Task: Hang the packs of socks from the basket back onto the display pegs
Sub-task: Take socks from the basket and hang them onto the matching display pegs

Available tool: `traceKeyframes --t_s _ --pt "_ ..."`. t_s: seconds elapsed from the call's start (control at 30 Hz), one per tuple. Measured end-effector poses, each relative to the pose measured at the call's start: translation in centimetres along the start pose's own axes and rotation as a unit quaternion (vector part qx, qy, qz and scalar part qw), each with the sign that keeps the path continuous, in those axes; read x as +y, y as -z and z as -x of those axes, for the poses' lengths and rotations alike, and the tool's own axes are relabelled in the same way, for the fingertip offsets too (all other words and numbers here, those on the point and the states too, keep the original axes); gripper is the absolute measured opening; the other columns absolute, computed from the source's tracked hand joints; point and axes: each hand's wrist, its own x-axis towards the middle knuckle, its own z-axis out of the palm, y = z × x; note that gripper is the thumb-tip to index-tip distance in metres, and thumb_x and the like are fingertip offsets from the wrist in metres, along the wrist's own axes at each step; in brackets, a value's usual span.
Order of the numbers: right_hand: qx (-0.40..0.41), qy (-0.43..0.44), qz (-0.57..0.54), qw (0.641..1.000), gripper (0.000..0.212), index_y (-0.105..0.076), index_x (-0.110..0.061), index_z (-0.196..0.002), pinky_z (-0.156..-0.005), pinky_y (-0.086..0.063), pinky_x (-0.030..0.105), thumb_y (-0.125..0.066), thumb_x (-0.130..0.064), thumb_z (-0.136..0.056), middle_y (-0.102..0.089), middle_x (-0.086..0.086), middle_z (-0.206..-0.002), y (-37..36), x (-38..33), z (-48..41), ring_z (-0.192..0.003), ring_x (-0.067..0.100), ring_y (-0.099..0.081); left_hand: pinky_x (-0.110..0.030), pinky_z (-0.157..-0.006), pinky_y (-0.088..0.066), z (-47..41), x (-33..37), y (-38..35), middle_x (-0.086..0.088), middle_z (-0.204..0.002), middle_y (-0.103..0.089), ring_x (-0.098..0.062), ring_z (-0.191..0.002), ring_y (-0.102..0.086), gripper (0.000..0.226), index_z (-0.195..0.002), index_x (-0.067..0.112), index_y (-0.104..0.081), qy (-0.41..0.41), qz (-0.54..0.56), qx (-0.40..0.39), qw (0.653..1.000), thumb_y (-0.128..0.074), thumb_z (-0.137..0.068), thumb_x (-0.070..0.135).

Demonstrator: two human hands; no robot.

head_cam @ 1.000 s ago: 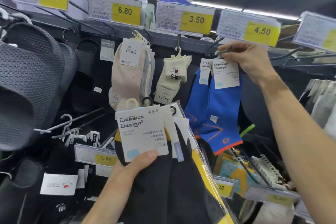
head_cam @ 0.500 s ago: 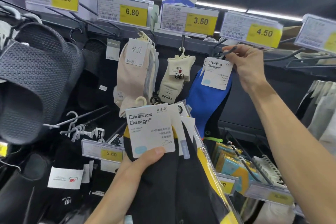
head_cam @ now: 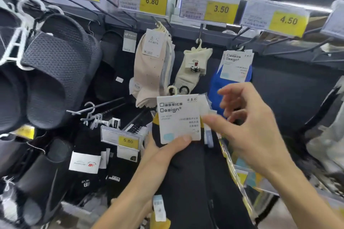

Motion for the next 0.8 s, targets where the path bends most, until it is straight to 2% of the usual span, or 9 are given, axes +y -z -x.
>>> traceKeyframes --t_s 0.07,0.2,0.23,0.3,0.4,0.47,0.6,0.7,0.8 --pt "-0.04 -0.021 0.013 0.999 0.055 -0.053 -0.044 -0.104 -0.069 -0.045 0.01 -0.077 -0.062 -0.058 -0.064 -0.017 -0.098 -1.5 -0.6 1.9 -0.085 0.003 -0.061 -0.024 -0.079 -0.06 0.4 -0.2 -0.6 0.002 -0.117 -0.075 -0.016 -0.106 -0.072 0.061 -0.13 0.026 -0.061 -0.021 -0.011 -0.01 1.0 -0.081 -0.073 0.028" --pt "-0.025 -0.058 -0.051 0.997 0.037 -0.06 -0.041 -0.099 -0.068 -0.047 0.009 -0.08 -0.046 -0.068 -0.07 -0.024 -0.099 -1.1 -0.4 2.1 -0.086 -0.001 -0.066 -0.026 -0.083 -0.06 0.1 -0.2 -1.4 -0.002 -0.121 -0.074 -0.016 -0.106 -0.073 0.069 -0.139 0.022 -0.05 -0.02 -0.028 -0.018 0.999 -0.079 -0.076 0.023" --pt "-0.032 -0.067 -0.067 0.995 0.034 -0.063 -0.04 -0.1 -0.069 -0.05 0.011 -0.08 -0.041 -0.071 -0.071 -0.023 -0.1 -0.8 -0.2 2.0 -0.086 0.0 -0.067 -0.022 -0.082 -0.059 0.0 0.1 -1.3 -0.006 -0.125 -0.071 -0.011 -0.1 -0.074 0.066 -0.14 0.021 -0.05 -0.009 -0.028 -0.022 0.999 -0.077 -0.08 0.023" --pt "-0.046 -0.086 -0.119 0.988 0.031 -0.067 -0.036 -0.104 -0.073 -0.055 0.017 -0.08 -0.026 -0.077 -0.073 -0.02 -0.101 -0.4 0.2 1.9 -0.088 0.003 -0.07 -0.01 -0.072 -0.055 0.0 0.3 -0.9 -0.013 -0.132 -0.066 -0.001 -0.084 -0.075 0.047 -0.138 0.016 -0.057 0.021 0.014 -0.045 0.999 -0.066 -0.092 0.026" --pt "-0.047 -0.11 -0.24 0.963 0.034 -0.068 -0.024 -0.108 -0.074 -0.057 0.019 -0.075 -0.006 -0.08 -0.076 -0.007 -0.103 0.1 0.8 1.8 -0.093 0.012 -0.074 -0.025 -0.079 -0.06 0.7 0.2 -1.3 -0.006 -0.123 -0.073 -0.017 -0.107 -0.072 0.052 -0.128 0.024 -0.067 0.058 0.081 -0.065 0.993 -0.063 -0.083 0.05" --pt "-0.05 -0.117 -0.29 0.948 0.034 -0.067 -0.021 -0.109 -0.073 -0.058 0.023 -0.072 -0.011 -0.077 -0.077 0.001 -0.103 0.6 1.2 2.0 -0.093 0.018 -0.074 -0.031 -0.083 -0.059 1.3 -0.2 -1.1 -0.003 -0.12 -0.074 -0.019 -0.11 -0.071 0.056 -0.127 0.026 -0.067 0.044 0.085 -0.038 0.995 -0.064 -0.078 0.054" --pt "-0.061 -0.111 -0.344 0.93 0.03 -0.069 -0.025 -0.104 -0.077 -0.059 0.031 -0.073 -0.014 -0.077 -0.074 0.01 -0.109 1.0 2.0 2.4 -0.098 0.027 -0.073 -0.045 -0.101 -0.051 0.6 -0.2 -1.4 -0.006 -0.124 -0.072 -0.028 -0.114 -0.069 0.062 -0.136 0.029 -0.058 0.061 0.105 -0.022 0.992 -0.067 -0.079 0.052" --pt "-0.044 -0.091 -0.345 0.933 0.03 -0.07 -0.026 -0.103 -0.081 -0.058 0.03 -0.073 -0.013 -0.077 -0.073 0.008 -0.113 1.1 2.2 2.6 -0.104 0.024 -0.07 -0.034 -0.081 -0.061 0.6 -0.2 -1.7 -0.005 -0.118 -0.075 -0.025 -0.107 -0.072 0.046 -0.122 0.03 -0.068 0.018 0.097 -0.035 0.995 -0.077 -0.078 0.037" --pt "-0.071 -0.094 -0.34 0.933 0.031 -0.069 -0.025 -0.108 -0.082 -0.058 0.03 -0.073 -0.02 -0.077 -0.072 0.007 -0.115 1.5 2.2 2.8 -0.107 0.024 -0.069 -0.031 -0.076 -0.061 0.3 -0.3 -1.7 -0.008 -0.116 -0.075 -0.026 -0.106 -0.073 0.045 -0.122 0.025 -0.068 0.007 0.097 -0.039 0.995 -0.077 -0.078 0.027"
